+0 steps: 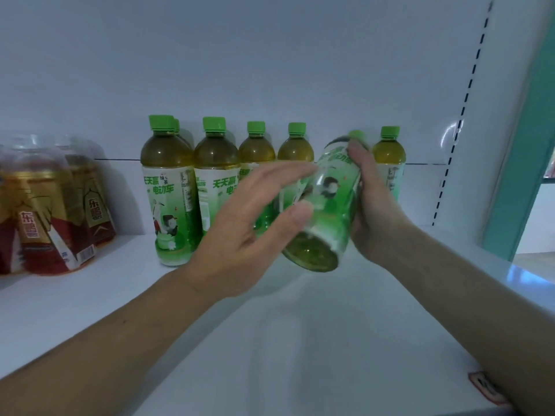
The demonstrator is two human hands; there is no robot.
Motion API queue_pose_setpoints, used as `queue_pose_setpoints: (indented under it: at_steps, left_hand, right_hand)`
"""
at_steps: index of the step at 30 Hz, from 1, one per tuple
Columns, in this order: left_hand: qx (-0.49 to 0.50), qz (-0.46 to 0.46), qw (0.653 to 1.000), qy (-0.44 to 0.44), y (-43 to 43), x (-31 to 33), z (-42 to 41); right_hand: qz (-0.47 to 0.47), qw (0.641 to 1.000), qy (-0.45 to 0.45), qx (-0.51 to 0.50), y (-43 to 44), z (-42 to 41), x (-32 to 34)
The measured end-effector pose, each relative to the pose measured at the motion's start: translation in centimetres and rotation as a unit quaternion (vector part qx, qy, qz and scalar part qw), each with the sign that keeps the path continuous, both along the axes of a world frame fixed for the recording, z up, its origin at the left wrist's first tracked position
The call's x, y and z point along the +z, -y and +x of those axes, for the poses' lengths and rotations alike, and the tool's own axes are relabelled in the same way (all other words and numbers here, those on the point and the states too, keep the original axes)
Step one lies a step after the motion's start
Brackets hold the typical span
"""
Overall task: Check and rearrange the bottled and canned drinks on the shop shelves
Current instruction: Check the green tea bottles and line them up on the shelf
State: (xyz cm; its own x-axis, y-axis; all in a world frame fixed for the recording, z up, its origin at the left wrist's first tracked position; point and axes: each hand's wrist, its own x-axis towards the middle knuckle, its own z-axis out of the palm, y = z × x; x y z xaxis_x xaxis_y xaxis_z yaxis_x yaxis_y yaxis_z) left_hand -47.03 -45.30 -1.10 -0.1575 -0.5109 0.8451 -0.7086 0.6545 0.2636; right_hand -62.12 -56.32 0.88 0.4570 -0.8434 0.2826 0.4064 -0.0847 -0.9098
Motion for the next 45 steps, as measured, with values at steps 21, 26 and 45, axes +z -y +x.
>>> queue_pose_setpoints:
  at_steps: [21, 26, 45]
  left_hand:
    - [0.272, 0.076, 0.957, 0.064, -0.5, 0.8, 3.9]
    - [0.266, 0.057, 0.961, 0.054, -0.4, 1.2, 4.2]
    - [0.267, 0.036, 0.957, 0.107, -0.1, 0.1, 4.8]
  right_hand:
    - [-0.232, 0.872, -0.428, -0.037, -0.4, -1.0, 0.6]
    - [-0.248, 0.886, -0.390, -0.031, -0.7, 2.0, 0.7]
    - [-0.399, 0.805, -0.417, -0.138, -0.2, 4.1, 0.3]
